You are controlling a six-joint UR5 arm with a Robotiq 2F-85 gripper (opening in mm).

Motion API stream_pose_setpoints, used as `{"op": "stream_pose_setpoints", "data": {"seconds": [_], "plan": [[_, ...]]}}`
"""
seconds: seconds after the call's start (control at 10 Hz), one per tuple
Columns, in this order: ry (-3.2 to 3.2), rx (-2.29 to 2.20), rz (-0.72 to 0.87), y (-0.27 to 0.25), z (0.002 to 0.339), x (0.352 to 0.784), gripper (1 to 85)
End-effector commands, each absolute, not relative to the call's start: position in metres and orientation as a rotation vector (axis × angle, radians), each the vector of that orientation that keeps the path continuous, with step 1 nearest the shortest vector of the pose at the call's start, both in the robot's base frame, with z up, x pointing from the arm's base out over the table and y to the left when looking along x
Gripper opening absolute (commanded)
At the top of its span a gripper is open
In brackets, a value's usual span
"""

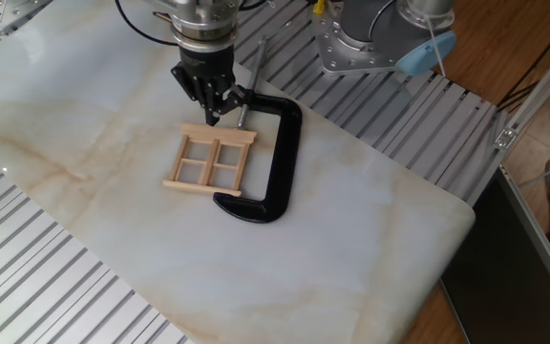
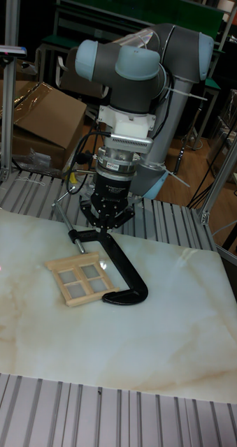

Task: Open a sliding window

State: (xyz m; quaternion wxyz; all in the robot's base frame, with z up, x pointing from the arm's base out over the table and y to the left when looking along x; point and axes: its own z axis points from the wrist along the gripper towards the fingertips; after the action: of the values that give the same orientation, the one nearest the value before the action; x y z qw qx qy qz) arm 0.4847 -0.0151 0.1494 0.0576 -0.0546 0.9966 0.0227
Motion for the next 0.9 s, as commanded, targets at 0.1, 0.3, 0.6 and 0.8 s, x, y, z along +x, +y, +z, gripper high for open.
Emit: {"op": "stream_pose_setpoints", "data": {"seconds": [0.1, 0.3, 0.6, 0.8], "plan": [[2.989, -0.212, 0.158, -0.001, 0.150, 0.484, 0.7], [2.948, -0.269, 0.156, -0.008, 0.146, 0.480, 0.7], [2.950, -0.293, 0.190, -0.010, 0.141, 0.465, 0.7], [2.948, -0.295, 0.187, -0.018, 0.136, 0.453, 0.7]]}}
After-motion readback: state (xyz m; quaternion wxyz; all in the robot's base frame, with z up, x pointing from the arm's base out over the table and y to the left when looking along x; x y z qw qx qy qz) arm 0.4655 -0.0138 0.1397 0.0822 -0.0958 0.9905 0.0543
